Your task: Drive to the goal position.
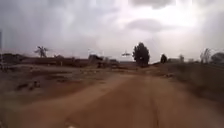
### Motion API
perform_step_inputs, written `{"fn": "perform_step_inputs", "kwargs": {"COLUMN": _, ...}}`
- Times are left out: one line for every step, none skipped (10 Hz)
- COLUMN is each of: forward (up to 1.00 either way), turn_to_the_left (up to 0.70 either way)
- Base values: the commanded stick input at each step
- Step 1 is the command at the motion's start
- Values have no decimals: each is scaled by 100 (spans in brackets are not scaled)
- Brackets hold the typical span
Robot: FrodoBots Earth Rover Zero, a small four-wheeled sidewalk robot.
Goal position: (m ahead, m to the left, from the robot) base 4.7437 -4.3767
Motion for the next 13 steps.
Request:
{"fn": "perform_step_inputs", "kwargs": {"forward": 50, "turn_to_the_left": -1}}
{"fn": "perform_step_inputs", "kwargs": {"forward": 50, "turn_to_the_left": -15}}
{"fn": "perform_step_inputs", "kwargs": {"forward": 50, "turn_to_the_left": -28}}
{"fn": "perform_step_inputs", "kwargs": {"forward": 50, "turn_to_the_left": -42}}
{"fn": "perform_step_inputs", "kwargs": {"forward": 50, "turn_to_the_left": -50}}
{"fn": "perform_step_inputs", "kwargs": {"forward": 50, "turn_to_the_left": -50}}
{"fn": "perform_step_inputs", "kwargs": {"forward": 50, "turn_to_the_left": -50}}
{"fn": "perform_step_inputs", "kwargs": {"forward": 50, "turn_to_the_left": -50}}
{"fn": "perform_step_inputs", "kwargs": {"forward": 50, "turn_to_the_left": -50}}
{"fn": "perform_step_inputs", "kwargs": {"forward": 50, "turn_to_the_left": -50}}
{"fn": "perform_step_inputs", "kwargs": {"forward": 50, "turn_to_the_left": -50}}
{"fn": "perform_step_inputs", "kwargs": {"forward": 50, "turn_to_the_left": -42}}
{"fn": "perform_step_inputs", "kwargs": {"forward": 50, "turn_to_the_left": -30}}
